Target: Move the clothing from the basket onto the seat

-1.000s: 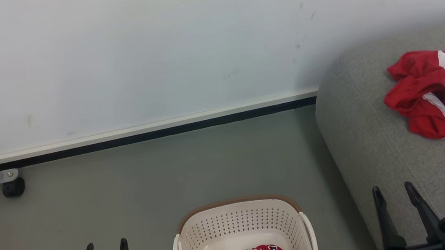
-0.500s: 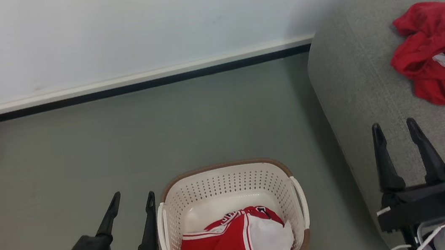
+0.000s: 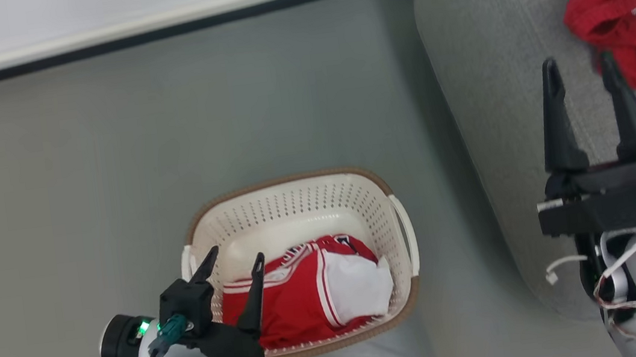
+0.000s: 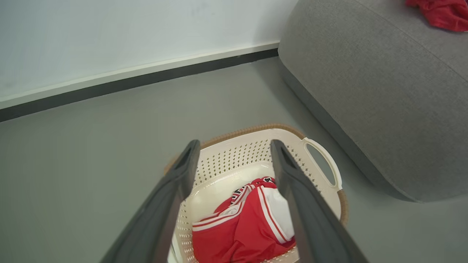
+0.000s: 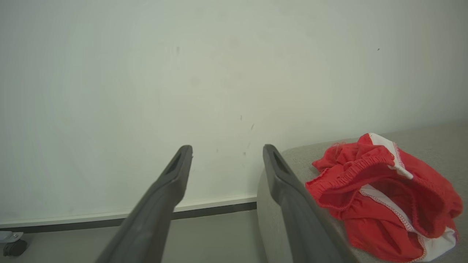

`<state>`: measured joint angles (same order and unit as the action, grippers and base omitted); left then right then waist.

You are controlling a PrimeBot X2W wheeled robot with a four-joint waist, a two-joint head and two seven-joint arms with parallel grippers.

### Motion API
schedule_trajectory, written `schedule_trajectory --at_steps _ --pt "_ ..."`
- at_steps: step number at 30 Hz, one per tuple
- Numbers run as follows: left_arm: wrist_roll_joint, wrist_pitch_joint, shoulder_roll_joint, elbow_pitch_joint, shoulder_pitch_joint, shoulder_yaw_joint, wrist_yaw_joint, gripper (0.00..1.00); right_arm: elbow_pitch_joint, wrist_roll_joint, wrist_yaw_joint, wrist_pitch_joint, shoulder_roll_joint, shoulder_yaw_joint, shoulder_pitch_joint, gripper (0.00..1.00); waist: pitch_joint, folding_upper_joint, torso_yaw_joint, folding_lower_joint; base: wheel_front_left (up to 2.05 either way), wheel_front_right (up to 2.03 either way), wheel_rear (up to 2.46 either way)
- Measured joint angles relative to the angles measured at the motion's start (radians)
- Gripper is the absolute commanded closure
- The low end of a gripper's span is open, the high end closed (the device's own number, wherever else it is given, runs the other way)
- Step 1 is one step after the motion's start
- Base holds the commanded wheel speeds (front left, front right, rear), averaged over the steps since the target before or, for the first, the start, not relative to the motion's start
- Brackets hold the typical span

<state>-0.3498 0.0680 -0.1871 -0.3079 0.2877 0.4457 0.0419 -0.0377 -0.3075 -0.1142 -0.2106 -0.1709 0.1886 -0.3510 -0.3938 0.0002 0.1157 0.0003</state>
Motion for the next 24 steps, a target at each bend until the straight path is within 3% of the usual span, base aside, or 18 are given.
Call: schedule_trajectory --at_steps 14,24 --pt "0.047 -0.067 0.024 -0.15 0.164 0.051 -0.037 0.0 -0.035 0.006 0.027 0.013 0.025 0.033 -0.237 0.0 -0.207 0.0 0.068 -0.0001 0.0 0.0 0.0" --pt "0.071 -0.102 0.001 -0.229 0.258 0.061 -0.061 0.0 -0.066 0.007 0.044 0.014 0.044 0.049 -0.388 0.0 -0.356 0.0 0.121 -0.0001 0.0 0.0 0.0"
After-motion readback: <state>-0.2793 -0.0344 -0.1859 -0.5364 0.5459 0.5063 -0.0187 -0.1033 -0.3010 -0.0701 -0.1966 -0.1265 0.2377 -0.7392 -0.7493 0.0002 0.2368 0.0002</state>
